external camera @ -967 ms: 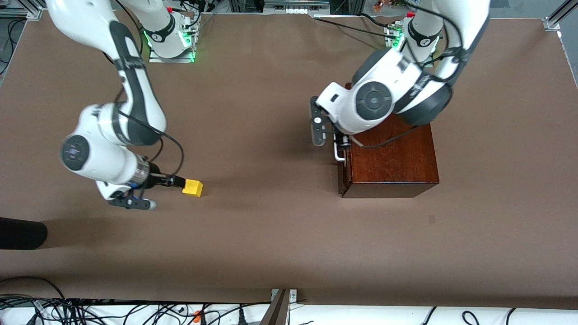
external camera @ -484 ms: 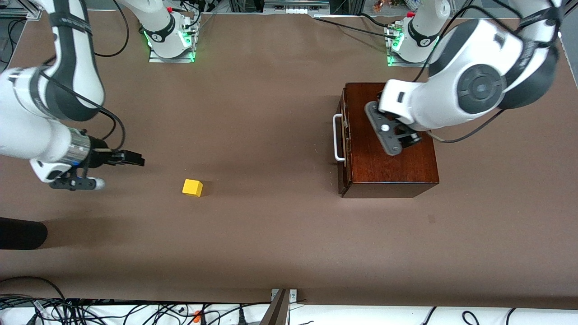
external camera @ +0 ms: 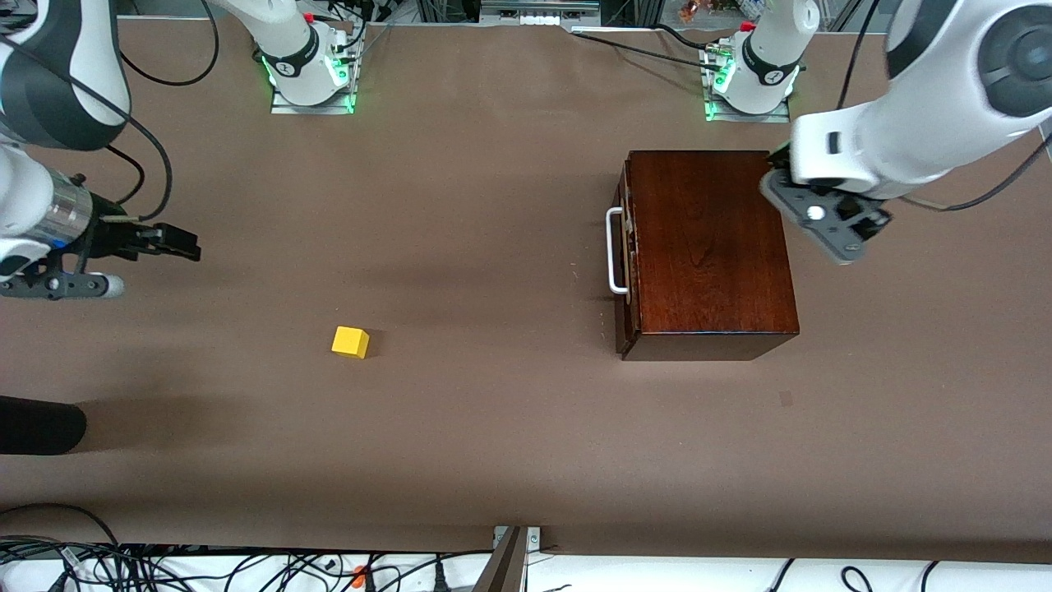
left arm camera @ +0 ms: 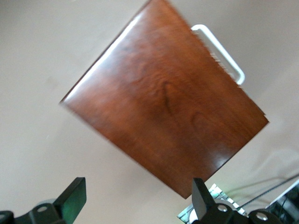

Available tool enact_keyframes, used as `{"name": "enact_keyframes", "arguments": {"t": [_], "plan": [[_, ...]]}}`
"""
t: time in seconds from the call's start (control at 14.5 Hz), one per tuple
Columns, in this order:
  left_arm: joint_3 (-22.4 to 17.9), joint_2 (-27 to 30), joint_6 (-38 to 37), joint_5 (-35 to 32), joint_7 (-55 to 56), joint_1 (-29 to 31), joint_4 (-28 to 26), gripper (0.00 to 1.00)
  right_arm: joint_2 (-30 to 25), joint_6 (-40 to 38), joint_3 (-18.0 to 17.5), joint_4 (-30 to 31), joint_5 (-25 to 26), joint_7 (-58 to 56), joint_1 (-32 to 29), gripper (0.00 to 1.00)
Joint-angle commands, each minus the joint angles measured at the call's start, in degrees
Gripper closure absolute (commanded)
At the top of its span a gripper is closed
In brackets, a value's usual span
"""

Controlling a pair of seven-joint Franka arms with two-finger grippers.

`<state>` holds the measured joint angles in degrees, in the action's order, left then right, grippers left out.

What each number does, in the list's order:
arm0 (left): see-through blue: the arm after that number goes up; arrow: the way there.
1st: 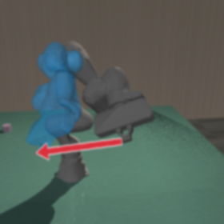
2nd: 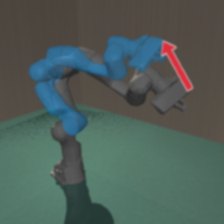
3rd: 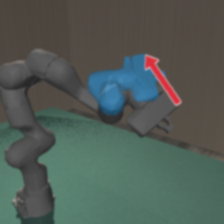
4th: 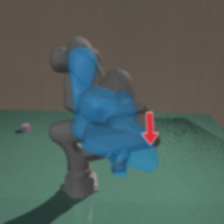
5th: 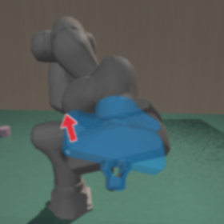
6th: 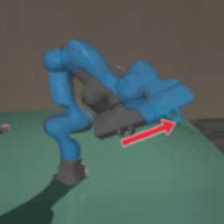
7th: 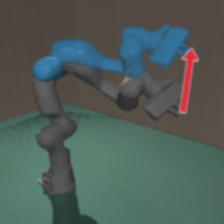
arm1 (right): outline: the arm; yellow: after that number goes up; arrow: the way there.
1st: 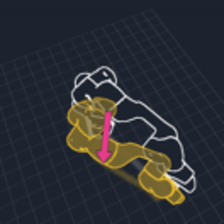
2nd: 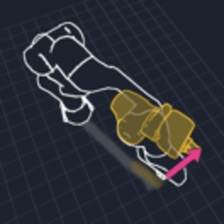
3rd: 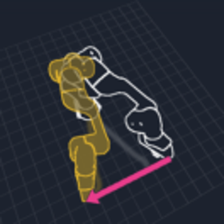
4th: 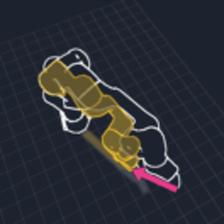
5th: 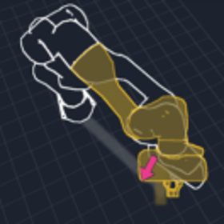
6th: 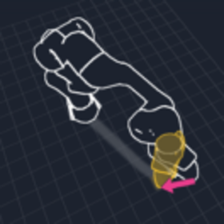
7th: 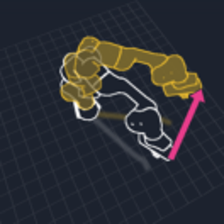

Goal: Open drawer, take yellow block, close drawer

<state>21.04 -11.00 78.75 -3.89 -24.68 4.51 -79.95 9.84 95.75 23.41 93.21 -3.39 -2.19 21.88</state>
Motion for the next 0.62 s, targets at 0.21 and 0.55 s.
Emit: {"name": "enact_keyframes", "arguments": {"t": [0.21, 0.55], "plan": [[-14.09, 12.57, 12.38, 3.62, 24.2, -5.38, -14.95, 0.0, -5.97, -0.3, -1.69, 4.25, 5.05, 3.49, 0.01, 0.0], [-17.09, 12.94, 11.61, 3.45, 27.15, -5.91, -17.0, 0.0, -7.82, 0.14, -21.11, 4.52, 7.34, 4.66, -18.96, 0.0]]}}
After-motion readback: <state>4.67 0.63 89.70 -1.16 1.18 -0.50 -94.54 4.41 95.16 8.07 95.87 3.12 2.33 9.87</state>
